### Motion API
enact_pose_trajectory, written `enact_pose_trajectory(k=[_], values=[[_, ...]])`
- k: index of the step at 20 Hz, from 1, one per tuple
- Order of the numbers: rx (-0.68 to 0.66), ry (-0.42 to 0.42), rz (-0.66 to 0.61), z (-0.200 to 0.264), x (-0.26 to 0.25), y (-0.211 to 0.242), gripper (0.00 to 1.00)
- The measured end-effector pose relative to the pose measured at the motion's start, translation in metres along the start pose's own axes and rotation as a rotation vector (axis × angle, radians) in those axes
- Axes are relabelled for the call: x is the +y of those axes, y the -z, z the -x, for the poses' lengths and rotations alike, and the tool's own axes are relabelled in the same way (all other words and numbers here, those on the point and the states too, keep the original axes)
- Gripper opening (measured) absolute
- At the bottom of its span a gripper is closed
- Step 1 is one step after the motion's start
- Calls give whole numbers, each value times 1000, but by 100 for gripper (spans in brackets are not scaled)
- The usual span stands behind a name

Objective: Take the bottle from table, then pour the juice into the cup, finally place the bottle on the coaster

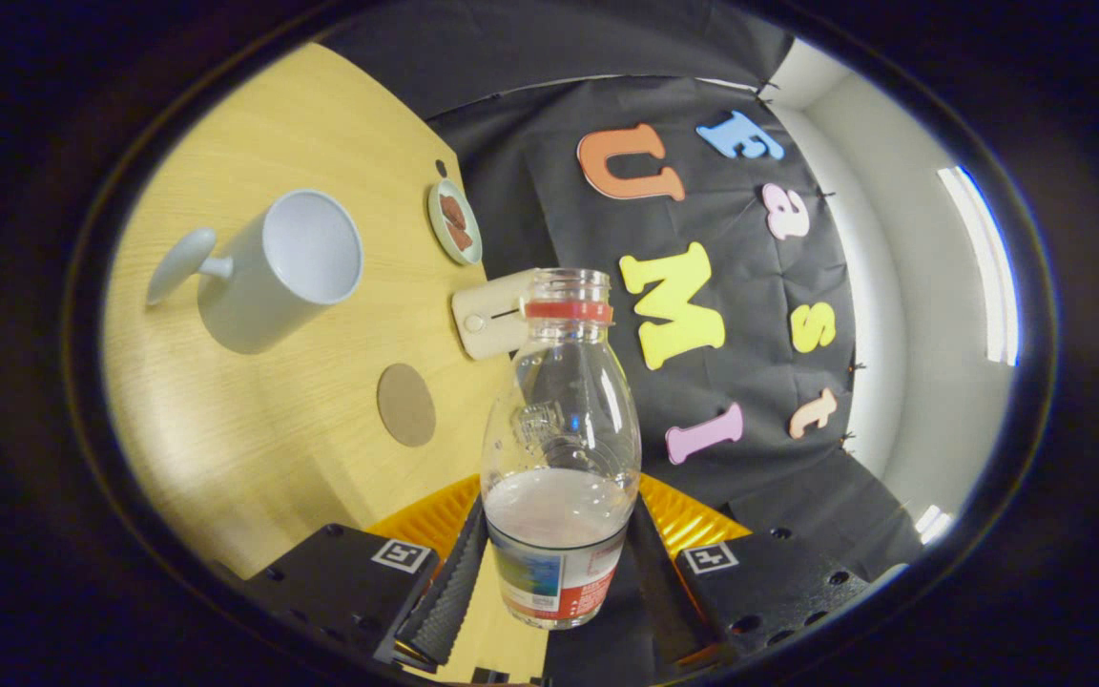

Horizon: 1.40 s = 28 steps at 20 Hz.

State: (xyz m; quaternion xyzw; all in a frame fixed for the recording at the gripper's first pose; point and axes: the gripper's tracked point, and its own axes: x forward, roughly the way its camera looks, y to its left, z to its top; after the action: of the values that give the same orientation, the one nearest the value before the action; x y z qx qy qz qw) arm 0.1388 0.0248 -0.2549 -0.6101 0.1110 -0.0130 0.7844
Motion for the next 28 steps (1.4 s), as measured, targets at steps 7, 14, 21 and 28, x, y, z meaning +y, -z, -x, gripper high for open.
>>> enact_pose_trajectory(k=[7, 14, 21, 28], values=[[6, -18, 137, -4, 3, -13, 81], [-29, -14, 249, 2, 2, -31, 81], [-51, -7, 330, -4, 5, -49, 81], [-61, 32, 383, -1, -3, -53, 81]])
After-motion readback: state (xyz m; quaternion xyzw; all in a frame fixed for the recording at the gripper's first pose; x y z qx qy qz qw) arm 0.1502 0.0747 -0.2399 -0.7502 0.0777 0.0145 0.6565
